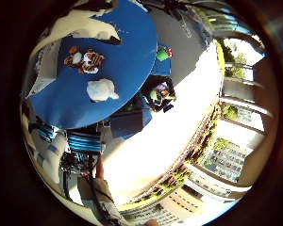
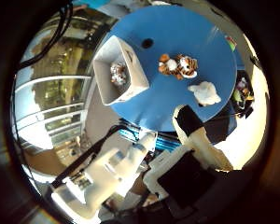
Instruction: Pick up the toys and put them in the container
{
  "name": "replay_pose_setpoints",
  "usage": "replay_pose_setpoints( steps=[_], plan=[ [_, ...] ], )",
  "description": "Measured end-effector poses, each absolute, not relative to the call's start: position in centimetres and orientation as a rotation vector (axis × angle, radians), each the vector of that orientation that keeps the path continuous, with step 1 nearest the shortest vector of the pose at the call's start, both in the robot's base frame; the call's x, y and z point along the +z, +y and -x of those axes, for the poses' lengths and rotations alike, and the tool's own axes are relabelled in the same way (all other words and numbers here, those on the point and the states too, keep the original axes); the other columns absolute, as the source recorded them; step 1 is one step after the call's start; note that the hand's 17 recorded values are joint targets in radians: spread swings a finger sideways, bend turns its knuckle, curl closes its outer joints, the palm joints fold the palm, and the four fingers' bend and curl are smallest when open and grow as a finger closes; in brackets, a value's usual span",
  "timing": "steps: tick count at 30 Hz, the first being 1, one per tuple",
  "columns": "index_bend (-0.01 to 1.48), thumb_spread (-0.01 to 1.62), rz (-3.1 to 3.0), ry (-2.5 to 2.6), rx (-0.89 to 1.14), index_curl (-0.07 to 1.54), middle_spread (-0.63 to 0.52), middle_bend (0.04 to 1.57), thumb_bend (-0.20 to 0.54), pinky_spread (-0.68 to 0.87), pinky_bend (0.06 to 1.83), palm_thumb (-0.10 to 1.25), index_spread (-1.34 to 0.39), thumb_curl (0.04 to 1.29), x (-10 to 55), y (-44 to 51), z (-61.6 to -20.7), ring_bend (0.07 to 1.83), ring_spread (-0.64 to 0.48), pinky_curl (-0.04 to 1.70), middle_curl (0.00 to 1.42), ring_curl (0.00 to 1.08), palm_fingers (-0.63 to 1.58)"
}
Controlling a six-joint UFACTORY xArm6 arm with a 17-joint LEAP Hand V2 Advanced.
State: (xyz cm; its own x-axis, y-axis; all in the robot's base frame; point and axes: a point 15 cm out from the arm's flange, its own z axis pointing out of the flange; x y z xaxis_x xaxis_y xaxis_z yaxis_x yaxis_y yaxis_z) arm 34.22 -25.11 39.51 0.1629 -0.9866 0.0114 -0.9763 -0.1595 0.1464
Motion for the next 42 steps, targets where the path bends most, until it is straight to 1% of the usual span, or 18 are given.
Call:
replay_pose_setpoints(
  steps=[4, 10, 14, 18, 21, 22, 25, 26, 27, 29, 30, 31, 33, 34, 35, 37, 40, 42],
  plan=[
    [0.16, 1.12, -2.279, -1.989, -0.106, 0.26, 0.07, 0.19, -0.027, 0.49, 0.84, 0.67, -0.29, 0.46, 36.1, -27.7, -34.0, 0.46, 0.29, 0.23, 0.36, 0.30, 0.11],
    [0.16, 1.12, -2.274, -2.002, -0.108, 0.25, 0.07, 0.19, -0.031, 0.49, 0.84, 0.66, -0.25, 0.45, 28.9, -28.8, -34.2, 0.46, 0.29, 0.22, 0.36, 0.30, 0.13],
    [0.16, 1.11, -2.284, -1.976, -0.175, 0.25, 0.06, 0.18, -0.031, 0.49, 0.84, 0.66, -0.20, 0.44, 23.1, -28.4, -34.2, 0.45, 0.30, 0.21, 0.35, 0.30, 0.15],
    [0.17, 1.10, -2.274, -1.974, -0.235, 0.26, 0.06, 0.18, -0.028, 0.49, 0.83, 0.66, -0.15, 0.43, 19.8, -28.1, -34.7, 0.45, 0.29, 0.20, 0.35, 0.30, 0.16],
    [0.17, 1.09, -2.275, -1.955, -0.233, 0.26, 0.05, 0.19, -0.027, 0.49, 0.82, 0.67, -0.11, 0.43, 18.1, -27.5, -36.1, 0.47, 0.29, 0.18, 0.35, 0.30, 0.22],
    [0.17, 1.09, -2.271, -1.942, -0.241, 0.26, 0.03, 0.20, -0.025, 0.49, 0.81, 0.68, -0.10, 0.43, 17.6, -27.3, -36.2, 0.50, 0.28, 0.17, 0.35, 0.30, 0.29],
    [0.13, 1.07, -2.240, -1.909, -0.246, 0.24, -0.05, 0.32, -0.008, 0.49, 0.89, 0.75, -0.13, 0.44, 16.7, -27.4, -36.5, 0.69, 0.23, 0.17, 0.40, 0.35, 0.63],
    [0.07, 1.05, -2.231, -1.899, -0.237, 0.20, -0.08, 0.43, -0.002, 0.45, 0.97, 0.80, -0.17, 0.46, 16.7, -27.3, -36.7, 0.83, 0.19, 0.19, 0.45, 0.40, 0.76],
    [0.06, 1.05, -2.225, -1.887, -0.229, 0.18, -0.10, 0.49, -0.007, 0.44, 1.00, 0.82, -0.20, 0.47, 16.8, -27.2, -36.9, 0.91, 0.16, 0.21, 0.48, 0.44, 0.78],
    [0.09, 1.03, -2.221, -1.855, -0.212, 0.13, -0.14, 0.68, -0.005, 0.41, 1.03, 0.87, -0.27, 0.49, 16.9, -26.9, -37.2, 1.13, 0.11, 0.23, 0.58, 0.54, 0.81],
    [0.11, 1.02, -2.222, -1.841, -0.205, 0.12, -0.15, 0.71, -0.007, 0.41, 1.05, 0.88, -0.28, 0.50, 17.0, -26.6, -37.5, 1.16, 0.10, 0.24, 0.60, 0.56, 0.81],
    [0.18, 1.01, -2.224, -1.832, -0.197, 0.11, -0.17, 0.76, -0.006, 0.40, 1.09, 0.90, -0.32, 0.51, 17.0, -26.3, -37.8, 1.23, 0.07, 0.25, 0.64, 0.59, 0.84],
    [0.26, 1.00, -2.230, -1.834, -0.177, 0.10, -0.20, 0.82, -0.008, 0.38, 1.19, 0.93, -0.38, 0.52, 17.5, -25.9, -38.4, 1.28, 0.04, 0.28, 0.70, 0.63, 0.93],
    [0.30, 0.99, -2.232, -1.842, -0.171, 0.07, -0.23, 0.88, -0.010, 0.35, 1.31, 0.95, -0.43, 0.54, 17.7, -25.8, -38.5, 1.29, 0.00, 0.31, 0.75, 0.65, 1.01],
    [0.35, 0.99, -2.236, -1.849, -0.142, 0.07, -0.24, 0.91, -0.009, 0.33, 1.38, 0.97, -0.47, 0.55, 18.4, -26.0, -38.7, 1.30, -0.02, 0.35, 0.79, 0.67, 1.04],
    [0.42, 0.98, -2.241, -1.871, -0.096, 0.06, -0.26, 0.97, -0.010, 0.28, 1.48, 0.99, -0.54, 0.58, 19.8, -26.0, -39.0, 1.30, -0.05, 0.40, 0.85, 0.70, 1.05],
    [0.51, 1.01, -2.246, -1.899, -0.051, 0.05, -0.27, 1.02, -0.007, 0.24, 1.56, 1.00, -0.62, 0.60, 22.2, -25.1, -39.3, 1.31, -0.07, 0.46, 0.91, 0.73, 1.04],
    [0.57, 1.03, -2.248, -1.890, -0.066, 0.05, -0.27, 1.04, -0.009, 0.22, 1.58, 1.00, -0.67, 0.62, 23.8, -24.1, -38.8, 1.32, -0.09, 0.48, 0.95, 0.75, 1.02]
  ],
)
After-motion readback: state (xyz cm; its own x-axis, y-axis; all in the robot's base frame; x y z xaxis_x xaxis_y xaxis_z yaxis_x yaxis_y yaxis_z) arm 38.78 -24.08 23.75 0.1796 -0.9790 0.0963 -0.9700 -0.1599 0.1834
